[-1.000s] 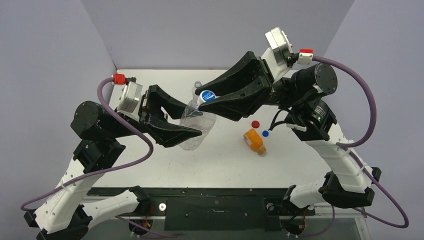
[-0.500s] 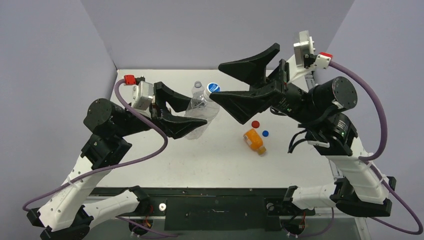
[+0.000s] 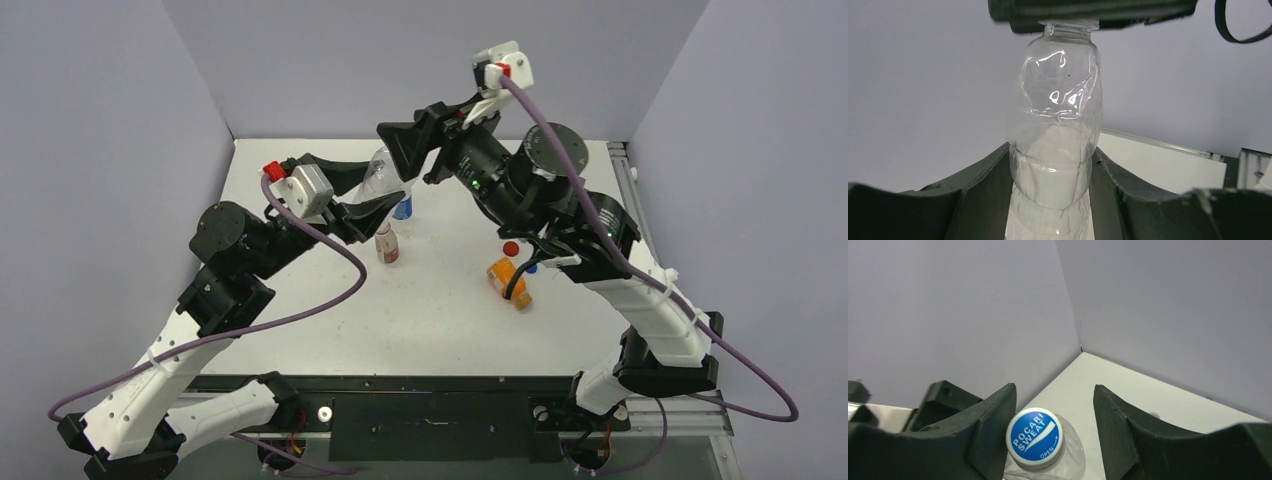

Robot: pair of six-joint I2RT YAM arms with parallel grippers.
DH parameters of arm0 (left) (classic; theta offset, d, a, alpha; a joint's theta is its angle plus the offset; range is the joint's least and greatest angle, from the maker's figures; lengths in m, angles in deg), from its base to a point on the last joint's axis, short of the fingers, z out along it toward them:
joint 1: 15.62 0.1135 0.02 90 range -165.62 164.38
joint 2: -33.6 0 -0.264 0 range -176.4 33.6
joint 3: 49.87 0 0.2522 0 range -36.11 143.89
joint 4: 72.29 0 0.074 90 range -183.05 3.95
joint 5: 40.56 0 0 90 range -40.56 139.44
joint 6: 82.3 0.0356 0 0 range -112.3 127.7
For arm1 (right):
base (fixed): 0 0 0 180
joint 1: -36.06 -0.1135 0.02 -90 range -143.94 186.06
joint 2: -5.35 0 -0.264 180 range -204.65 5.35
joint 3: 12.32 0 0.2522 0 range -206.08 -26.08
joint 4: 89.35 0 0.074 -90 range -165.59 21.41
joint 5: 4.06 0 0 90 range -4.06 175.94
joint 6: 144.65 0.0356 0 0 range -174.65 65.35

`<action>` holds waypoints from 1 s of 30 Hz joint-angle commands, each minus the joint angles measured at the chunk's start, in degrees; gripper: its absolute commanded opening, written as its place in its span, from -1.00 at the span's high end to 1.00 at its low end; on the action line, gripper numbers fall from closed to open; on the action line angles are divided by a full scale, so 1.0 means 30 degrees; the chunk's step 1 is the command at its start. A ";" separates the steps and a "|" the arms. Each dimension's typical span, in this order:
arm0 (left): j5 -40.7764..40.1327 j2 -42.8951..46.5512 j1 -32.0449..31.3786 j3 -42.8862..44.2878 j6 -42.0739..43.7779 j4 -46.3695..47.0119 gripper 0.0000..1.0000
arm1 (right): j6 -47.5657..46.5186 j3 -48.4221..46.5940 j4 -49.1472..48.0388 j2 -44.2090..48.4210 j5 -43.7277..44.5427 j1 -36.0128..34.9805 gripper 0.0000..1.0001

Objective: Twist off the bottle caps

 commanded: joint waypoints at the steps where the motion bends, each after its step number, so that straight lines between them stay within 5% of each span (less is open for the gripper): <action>1: -0.2476 0.0027 -0.0257 0.0283 0.1410 0.1334 0.99 | -0.0058 -0.0412 0.0512 0.0043 0.1591 -0.0237 -0.06; 7: -0.2861 0.0018 -0.0312 0.0193 0.1504 0.1165 1.00 | 0.0200 -0.0199 0.0135 -0.0043 0.1255 -0.0208 0.24; 14: -0.2809 0.0107 -0.0428 -0.0055 0.1559 0.1304 1.00 | 0.0303 -0.0119 -0.0268 -0.0092 0.0874 -0.0160 0.11; 24: -0.2150 0.0247 -0.0492 -0.0353 0.0735 0.1375 1.00 | -0.0572 0.0142 -0.0595 0.0614 0.0256 -0.0070 1.00; 27: -0.0654 0.0422 -0.0371 -0.0294 -0.0647 0.1446 0.99 | -0.1282 0.0768 -0.1129 0.1594 -0.2864 0.0712 1.00; 30: 0.2392 0.0517 -0.0206 -0.0021 -0.3199 0.1616 0.98 | -0.0586 0.1836 -0.2953 0.2567 -1.1443 0.2347 1.00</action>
